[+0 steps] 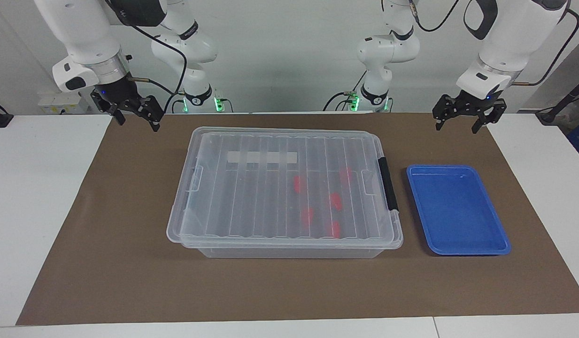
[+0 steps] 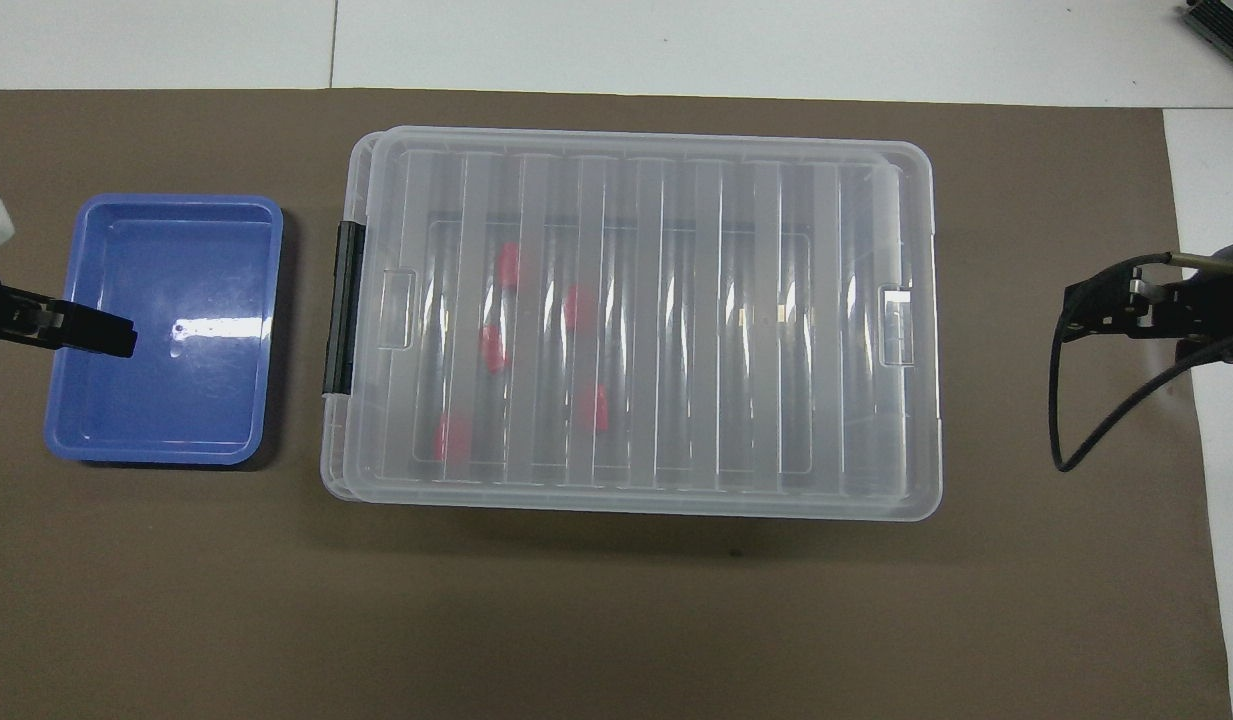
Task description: Place red block in blue tray from box
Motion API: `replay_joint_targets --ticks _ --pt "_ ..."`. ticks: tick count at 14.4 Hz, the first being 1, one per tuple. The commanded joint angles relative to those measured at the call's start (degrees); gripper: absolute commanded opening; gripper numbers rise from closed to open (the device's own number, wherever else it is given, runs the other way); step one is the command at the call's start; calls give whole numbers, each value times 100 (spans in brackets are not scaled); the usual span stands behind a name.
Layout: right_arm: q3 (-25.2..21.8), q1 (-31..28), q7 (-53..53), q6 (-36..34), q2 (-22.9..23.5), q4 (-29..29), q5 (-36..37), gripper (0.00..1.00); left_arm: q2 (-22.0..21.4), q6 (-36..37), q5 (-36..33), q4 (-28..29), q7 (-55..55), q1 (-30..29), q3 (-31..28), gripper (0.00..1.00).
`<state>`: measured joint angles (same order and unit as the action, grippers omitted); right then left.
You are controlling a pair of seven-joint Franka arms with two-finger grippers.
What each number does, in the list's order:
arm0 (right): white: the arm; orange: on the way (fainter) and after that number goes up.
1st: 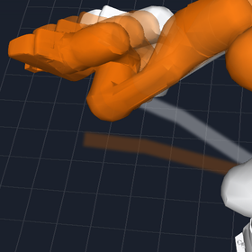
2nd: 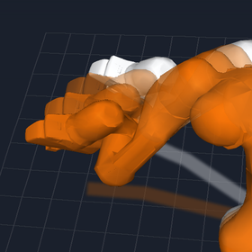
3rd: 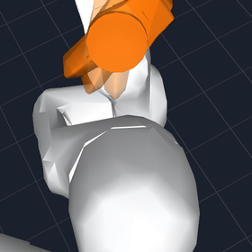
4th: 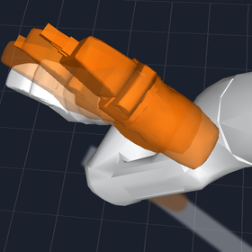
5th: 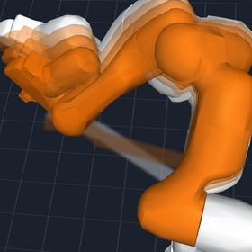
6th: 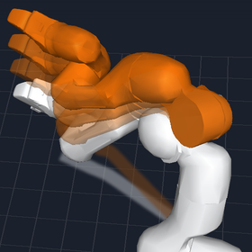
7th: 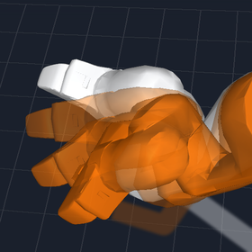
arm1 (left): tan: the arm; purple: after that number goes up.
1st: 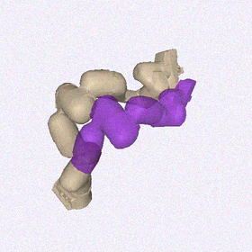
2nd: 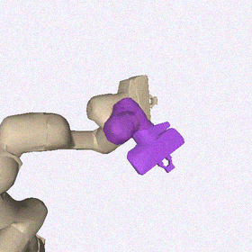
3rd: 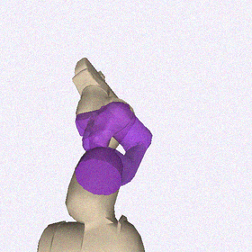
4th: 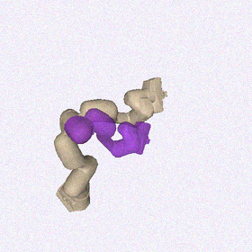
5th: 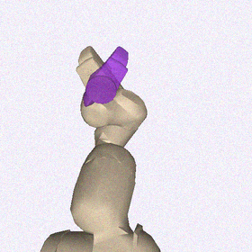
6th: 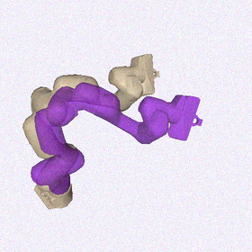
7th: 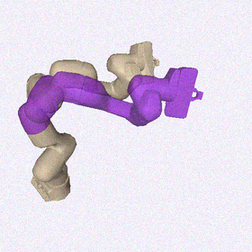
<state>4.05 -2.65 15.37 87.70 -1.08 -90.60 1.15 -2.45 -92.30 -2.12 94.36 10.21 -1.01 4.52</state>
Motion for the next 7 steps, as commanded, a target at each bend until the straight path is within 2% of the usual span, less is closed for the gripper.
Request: replay_joint_targets --ticks 1,5,7 --pt "35 -51 -34 -34 -138 -151 -9 100 -133 36 -34 126 -37 4 -22 100" --pt "35 -69 1 -8 -138 -195 -9 100 -133 36 -34 126 -28 4 -22 100" --pt "35 -25 45 386 -182 -370 -9 100 -142 36 -34 126 -37 4 -22 100"
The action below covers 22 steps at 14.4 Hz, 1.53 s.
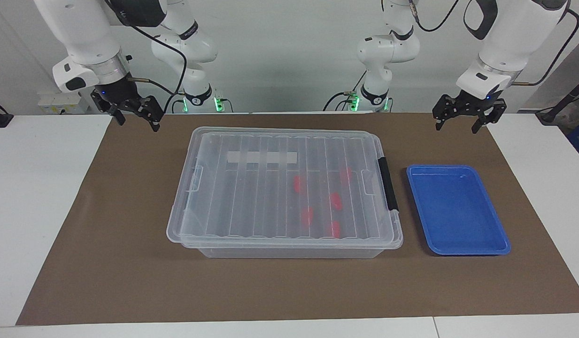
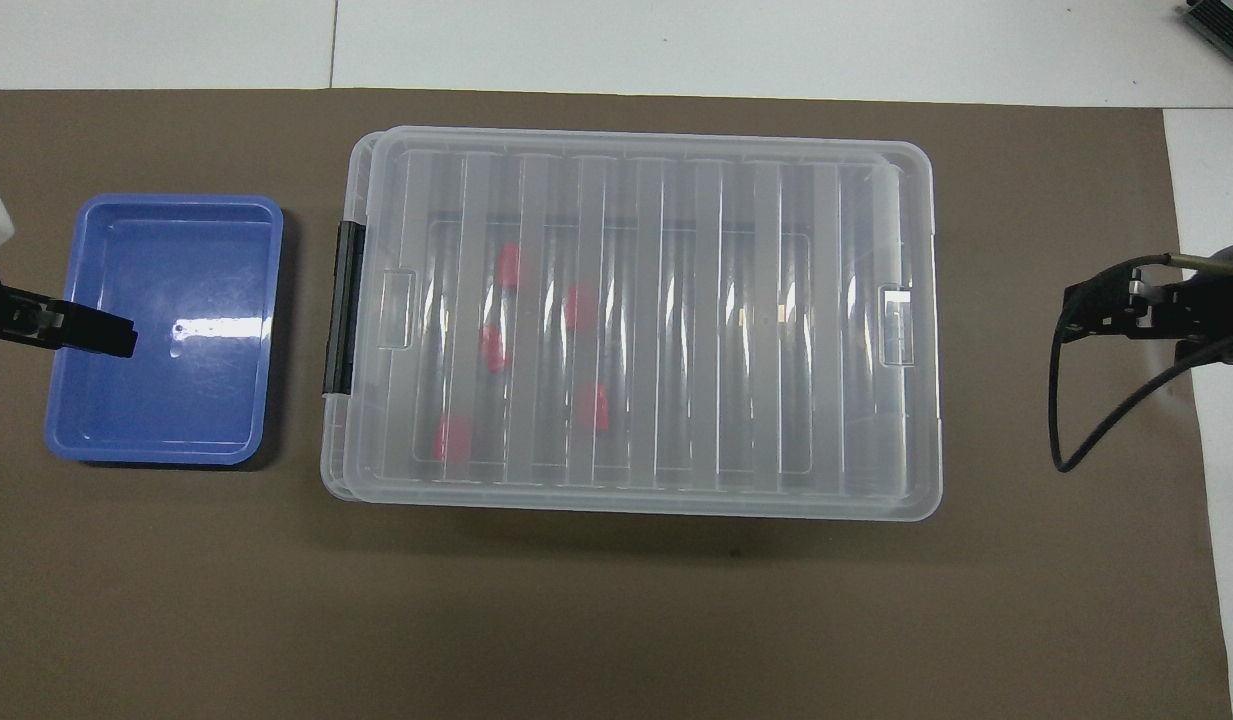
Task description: Place red block in blue tray from box
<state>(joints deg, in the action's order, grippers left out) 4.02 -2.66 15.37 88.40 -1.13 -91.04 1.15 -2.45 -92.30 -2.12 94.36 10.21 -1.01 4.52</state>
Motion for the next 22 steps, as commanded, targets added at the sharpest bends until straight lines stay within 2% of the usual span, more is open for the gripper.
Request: replay_joint_targets --ticks 1,4,7,9,12,22 --pt "46 -15 45 475 -281 -527 -9 100 -134 36 -34 126 -37 4 -22 100" --pt "81 46 45 1072 -344 -958 -9 100 -133 36 -34 126 -37 4 -22 100" --pt "90 266 255 1740 -344 -1635 -1 100 -133 36 -34 126 -37 4 -22 100" --pt "90 336 326 1838 -265 -1706 8 100 -133 36 -34 126 -37 4 -22 100" --pt "90 530 379 2338 -466 -2346 26 100 -133 45 -34 126 -37 4 -22 100" --pt "90 539 107 2726 -599 -2945 43 100 -142 36 -34 126 -37 4 -22 100"
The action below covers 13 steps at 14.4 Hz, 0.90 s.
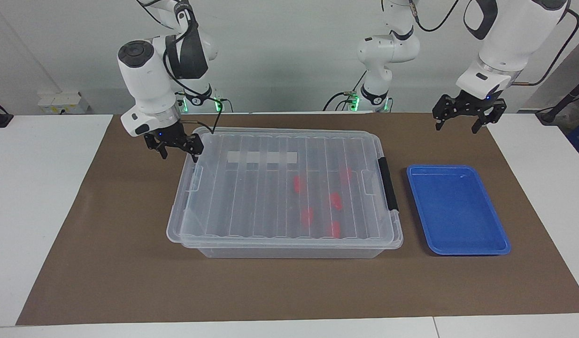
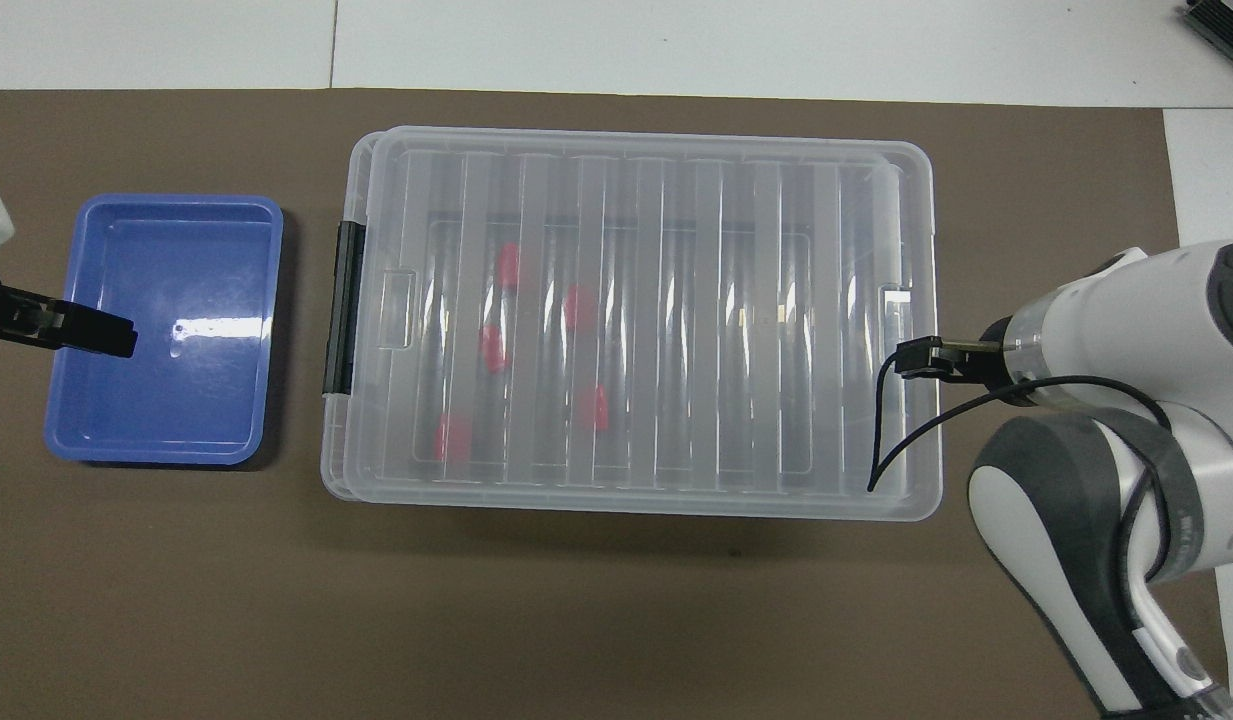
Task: Place red block in blue tray from box
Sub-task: 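Push the clear lid away from the right gripper to open the box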
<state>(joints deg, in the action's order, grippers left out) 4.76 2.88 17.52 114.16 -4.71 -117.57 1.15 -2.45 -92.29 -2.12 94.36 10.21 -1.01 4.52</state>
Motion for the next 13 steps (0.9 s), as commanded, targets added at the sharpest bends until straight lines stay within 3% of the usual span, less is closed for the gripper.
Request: replay_joint_targets --ticks 1,6,13 --pt "16 -24 -161 125 -284 -363 43 100 -142 36 -34 126 -37 4 -22 100" --pt "7 -209 -486 177 -408 -618 35 99 -133 36 -34 126 -28 4 -22 100" --pt "-1 -964 -1312 177 -399 -610 35 99 -142 36 -34 126 -19 4 -22 100"
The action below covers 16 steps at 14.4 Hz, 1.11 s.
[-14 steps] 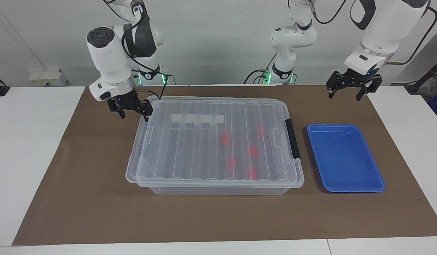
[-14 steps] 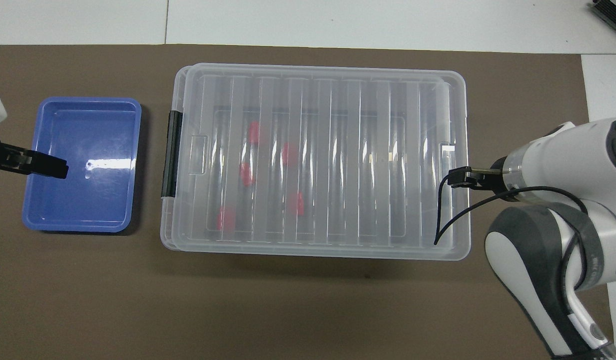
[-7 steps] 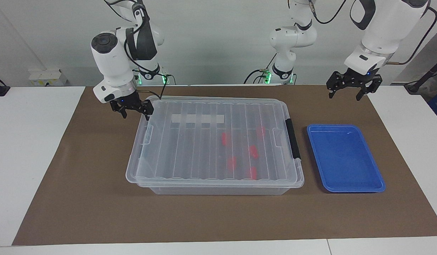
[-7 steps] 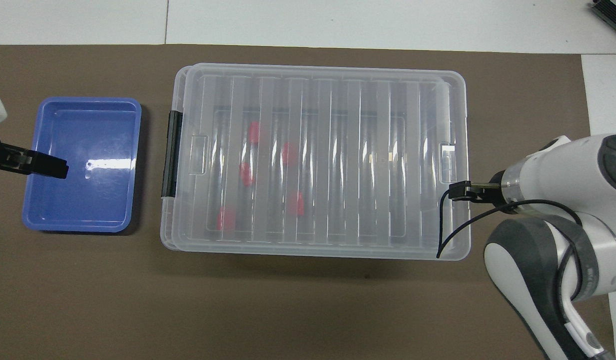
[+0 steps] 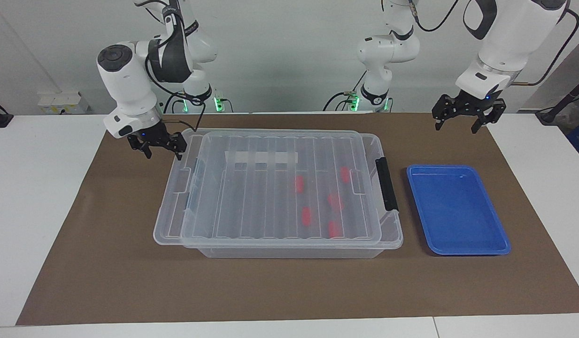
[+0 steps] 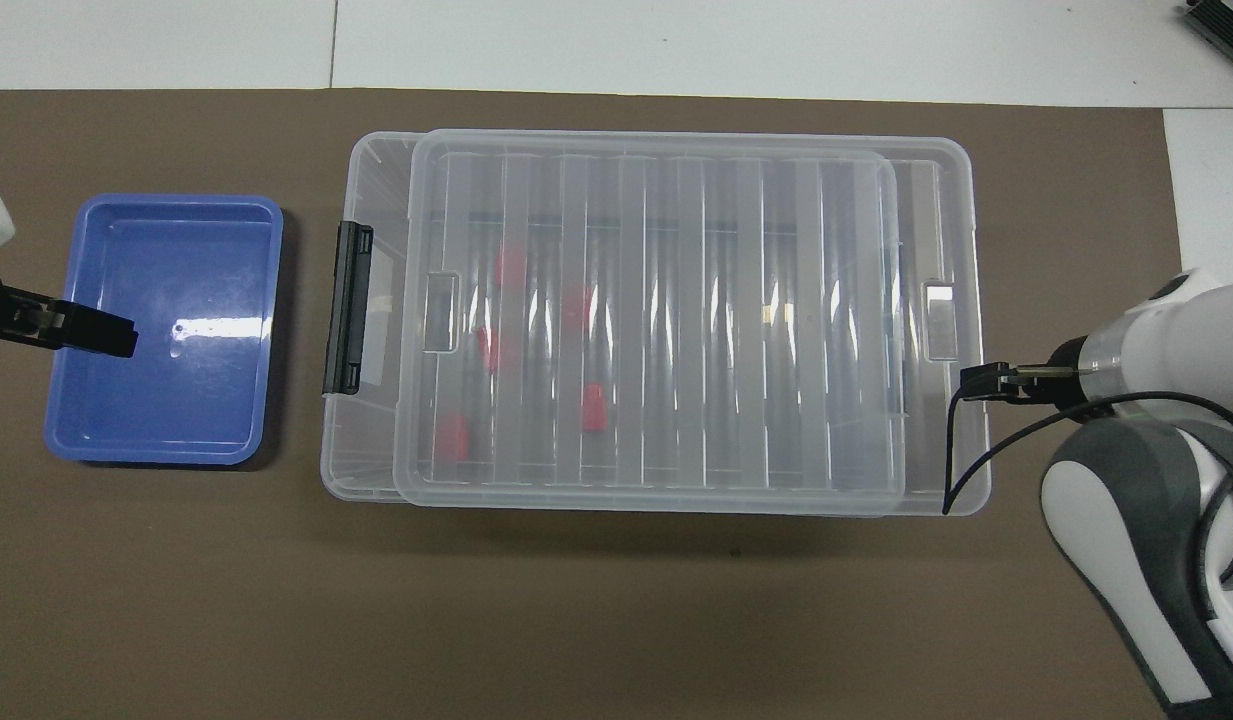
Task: Place red block in blue tray from box
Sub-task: 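Push the clear lid away from the right gripper to open the box, then reach the left gripper into the box and grasp a red block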
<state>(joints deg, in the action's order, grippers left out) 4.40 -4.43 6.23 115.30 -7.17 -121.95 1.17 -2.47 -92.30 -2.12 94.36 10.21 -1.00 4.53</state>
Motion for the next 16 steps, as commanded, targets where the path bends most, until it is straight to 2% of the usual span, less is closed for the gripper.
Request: replay_joint_targets --ticks 1,5,9,10,13,16 --pt "35 -347 -296 63 -153 -172 41 99 -140 28 -34 126 -28 12 -23 100" --pt "35 -708 -701 28 -145 -154 41 99 -262 1 9 91 -474 99 4 100" --pt "9 -1173 -1306 -130 -118 -75 50 99 -281 -78 219 65 -2176 135 100 100" --pt "9 -1253 -1456 -113 -110 -57 76 99 -289 -269 421 126 -2912 274 144 100" --pt "0 -1508 -1923 -174 22 215 138 99 -264 -1096 449 381 -5068 1153 144 100" --pt "-9 -1561 -1950 -166 22 224 278 99 175 -1588 432 390 -5609 1681 144 100"
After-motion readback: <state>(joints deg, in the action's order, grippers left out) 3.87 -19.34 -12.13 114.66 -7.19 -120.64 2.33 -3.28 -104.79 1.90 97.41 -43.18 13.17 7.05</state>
